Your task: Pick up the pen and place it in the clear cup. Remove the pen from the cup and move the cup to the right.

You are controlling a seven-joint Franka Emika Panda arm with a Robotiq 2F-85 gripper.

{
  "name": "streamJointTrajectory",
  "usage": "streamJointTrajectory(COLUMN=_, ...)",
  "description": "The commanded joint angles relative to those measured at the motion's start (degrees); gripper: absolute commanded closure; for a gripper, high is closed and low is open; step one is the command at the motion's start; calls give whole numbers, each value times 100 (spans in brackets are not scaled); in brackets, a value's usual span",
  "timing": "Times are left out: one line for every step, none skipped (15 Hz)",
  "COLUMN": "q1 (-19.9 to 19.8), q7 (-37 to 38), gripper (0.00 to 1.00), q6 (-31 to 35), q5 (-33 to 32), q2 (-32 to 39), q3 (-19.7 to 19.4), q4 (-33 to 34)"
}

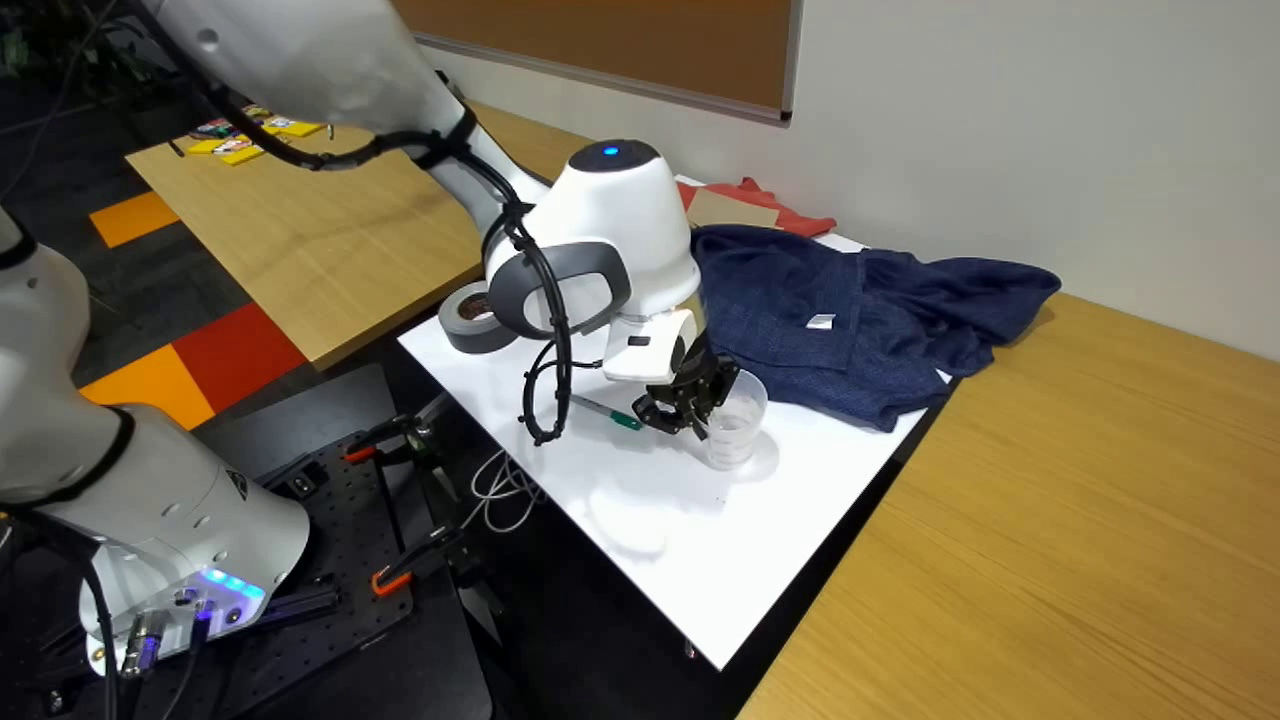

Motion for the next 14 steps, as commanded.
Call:
streamJointTrajectory(q1=-44, q7=-462, gripper=99, q6=-15, q5=570, q2=233, q3=106, q4=241)
streamJointTrajectory(q1=-50, q7=-558, gripper=99, q6=-29, q5=695, q2=271, q3=122, q4=275)
streamJointTrajectory(q1=-30, q7=-620, gripper=99, q6=-68, q5=783, q2=314, q3=108, q4=320)
streamJointTrajectory(q1=1, q7=-659, gripper=99, q6=-104, q5=843, q2=358, q3=81, q4=366)
streamJointTrajectory(q1=3, q7=-707, gripper=99, q6=-104, q5=903, q2=388, q3=87, q4=397)
streamJointTrajectory(q1=28, q7=-739, gripper=70, q6=-124, q5=923, q2=410, q3=56, q4=416)
streamJointTrajectory(q1=62, q7=-724, gripper=69, q6=-139, q5=914, q2=419, q3=17, q4=433)
streamJointTrajectory(q1=87, q7=-706, gripper=64, q6=-133, q5=898, q2=415, q3=-10, q4=435)
streamJointTrajectory(q1=142, q7=-662, gripper=55, q6=-119, q5=844, q2=385, q3=-71, q4=418)
streamJointTrajectory(q1=234, q7=-577, gripper=49, q6=-103, q5=768, q2=341, q3=-167, q4=381)
streamJointTrajectory(q1=294, q7=-557, gripper=40, q6=-53, q5=720, q2=285, q3=-230, q4=333)
streamJointTrajectory(q1=439, q7=-467, gripper=33, q6=0, q5=617, q2=184, q3=-378, q4=234)
streamJointTrajectory(q1=592, q7=-367, gripper=27, q6=10, q5=505, q2=112, q3=-540, q4=174)
streamJointTrajectory(q1=747, q7=-307, gripper=18, q6=56, q5=374, q2=-9, q3=-692, q4=74)
